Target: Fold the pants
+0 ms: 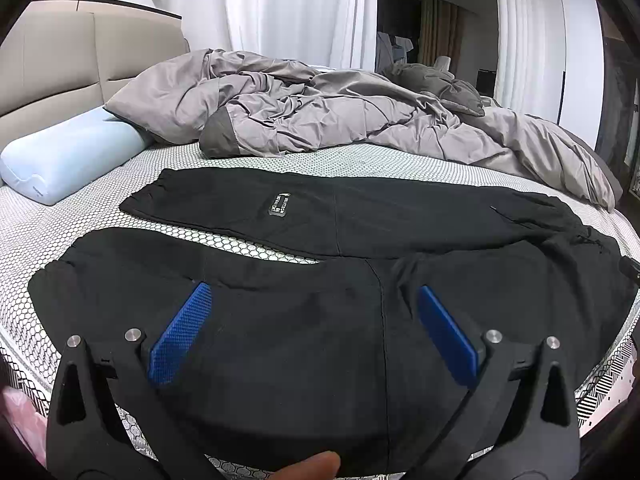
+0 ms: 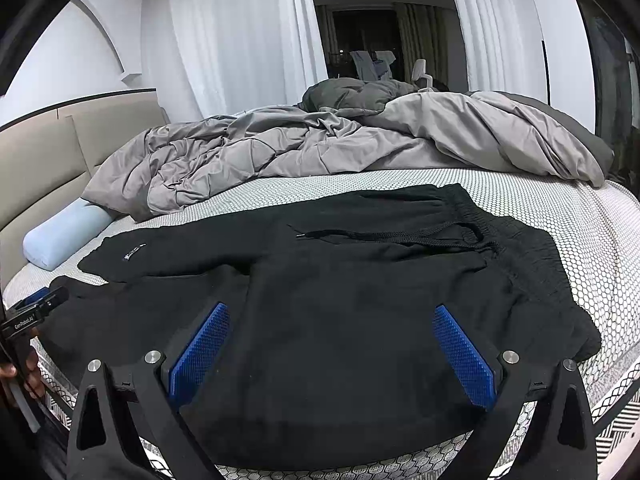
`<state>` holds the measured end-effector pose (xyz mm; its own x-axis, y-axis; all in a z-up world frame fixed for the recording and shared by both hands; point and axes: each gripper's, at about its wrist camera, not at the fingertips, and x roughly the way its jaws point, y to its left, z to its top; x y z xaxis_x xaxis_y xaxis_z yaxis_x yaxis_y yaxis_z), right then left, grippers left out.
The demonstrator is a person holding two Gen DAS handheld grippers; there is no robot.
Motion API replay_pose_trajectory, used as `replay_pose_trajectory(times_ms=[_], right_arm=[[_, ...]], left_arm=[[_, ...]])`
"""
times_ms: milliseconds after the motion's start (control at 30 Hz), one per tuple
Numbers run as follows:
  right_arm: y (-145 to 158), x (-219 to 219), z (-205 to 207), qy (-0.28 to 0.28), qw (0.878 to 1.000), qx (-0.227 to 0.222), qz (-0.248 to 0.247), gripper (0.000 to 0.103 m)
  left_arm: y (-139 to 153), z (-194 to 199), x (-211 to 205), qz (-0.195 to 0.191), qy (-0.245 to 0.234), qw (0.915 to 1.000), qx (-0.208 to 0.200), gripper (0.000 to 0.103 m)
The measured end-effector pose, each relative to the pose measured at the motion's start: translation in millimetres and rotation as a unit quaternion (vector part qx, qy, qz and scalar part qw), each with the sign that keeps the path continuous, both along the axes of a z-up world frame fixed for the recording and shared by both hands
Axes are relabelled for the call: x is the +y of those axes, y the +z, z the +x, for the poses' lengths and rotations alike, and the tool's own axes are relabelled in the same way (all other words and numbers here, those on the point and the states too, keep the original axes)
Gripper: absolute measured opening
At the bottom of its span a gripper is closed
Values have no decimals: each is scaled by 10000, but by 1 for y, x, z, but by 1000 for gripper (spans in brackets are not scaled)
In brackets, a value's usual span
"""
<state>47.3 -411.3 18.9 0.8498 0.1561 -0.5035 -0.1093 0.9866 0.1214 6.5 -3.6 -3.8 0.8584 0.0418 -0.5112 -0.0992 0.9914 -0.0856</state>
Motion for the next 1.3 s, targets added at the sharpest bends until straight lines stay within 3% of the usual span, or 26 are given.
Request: replay_pose_trajectory(times_ms=[1133, 1200, 1300], right_arm=[[-2, -8, 12, -98, 9999, 31, -23, 103], [-1, -11, 15, -109, 9998, 143, -78, 103], [8, -14, 14, -202, 9993, 84, -300, 103]], left_arm=[[8, -3, 4, -23, 70, 10000, -58, 102], [13, -8, 12, -117, 120, 9998, -80, 102], [22, -23, 44, -617, 200, 9978, -117, 102]])
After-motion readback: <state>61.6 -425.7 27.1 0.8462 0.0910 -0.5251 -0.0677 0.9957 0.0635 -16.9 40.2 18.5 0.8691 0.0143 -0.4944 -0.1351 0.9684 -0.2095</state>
